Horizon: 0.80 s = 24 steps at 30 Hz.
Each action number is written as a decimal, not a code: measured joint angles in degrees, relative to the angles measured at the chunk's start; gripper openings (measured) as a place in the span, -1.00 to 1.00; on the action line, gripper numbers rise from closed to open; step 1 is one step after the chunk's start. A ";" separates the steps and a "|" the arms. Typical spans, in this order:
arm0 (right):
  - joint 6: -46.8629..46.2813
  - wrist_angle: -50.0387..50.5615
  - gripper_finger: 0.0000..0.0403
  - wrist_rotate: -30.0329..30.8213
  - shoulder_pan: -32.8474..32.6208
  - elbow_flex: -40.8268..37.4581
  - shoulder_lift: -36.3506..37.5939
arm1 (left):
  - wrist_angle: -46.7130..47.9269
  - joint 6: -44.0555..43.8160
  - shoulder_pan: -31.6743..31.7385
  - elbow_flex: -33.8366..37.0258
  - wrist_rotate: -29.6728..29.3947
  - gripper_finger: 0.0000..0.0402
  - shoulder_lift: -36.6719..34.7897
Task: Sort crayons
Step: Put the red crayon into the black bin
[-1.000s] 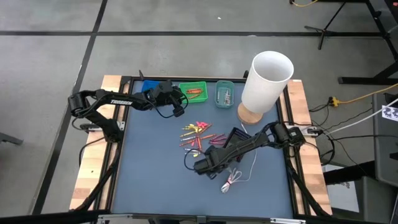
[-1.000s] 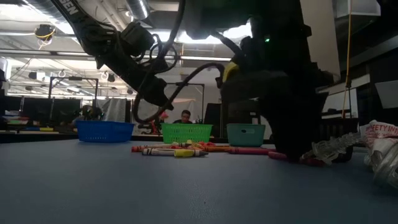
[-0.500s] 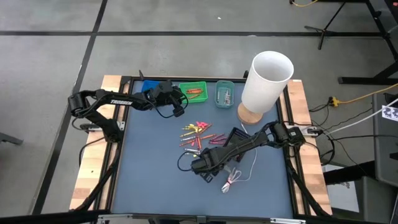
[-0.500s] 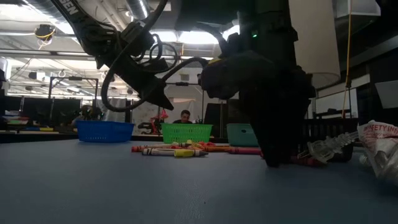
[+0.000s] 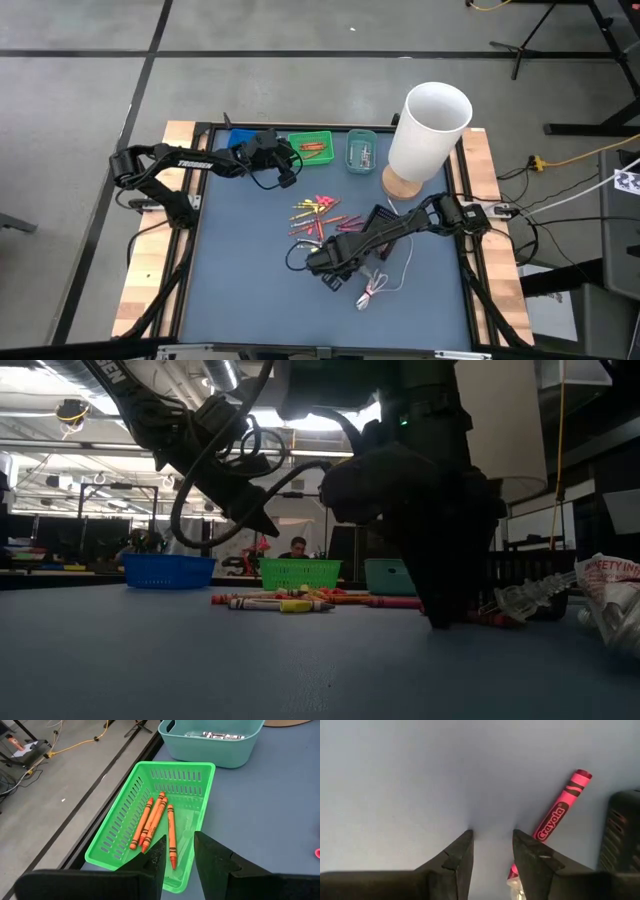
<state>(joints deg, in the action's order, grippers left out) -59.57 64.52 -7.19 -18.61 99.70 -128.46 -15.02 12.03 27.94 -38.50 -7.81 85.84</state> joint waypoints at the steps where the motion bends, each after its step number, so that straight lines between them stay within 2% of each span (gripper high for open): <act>1: 0.00 0.03 -0.32 -0.03 0.00 0.00 0.00 | 0.01 0.00 0.00 0.00 0.00 -0.58 0.00; 6: -0.02 4.06 -0.32 0.23 -0.11 2.35 0.04 | 0.01 0.00 0.00 0.00 0.00 -0.58 0.00; 10: -0.11 9.27 -0.32 4.44 -0.20 4.50 0.07 | 0.01 0.00 -0.02 0.00 0.00 -0.58 0.00; 24: 1.51 9.02 -0.32 6.20 0.07 3.08 -1.73 | 0.01 -0.01 -0.01 0.02 0.00 -0.58 0.00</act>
<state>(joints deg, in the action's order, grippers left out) -58.06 73.55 -0.99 -18.54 102.79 -130.19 -15.02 12.02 27.93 -38.48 -7.81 85.84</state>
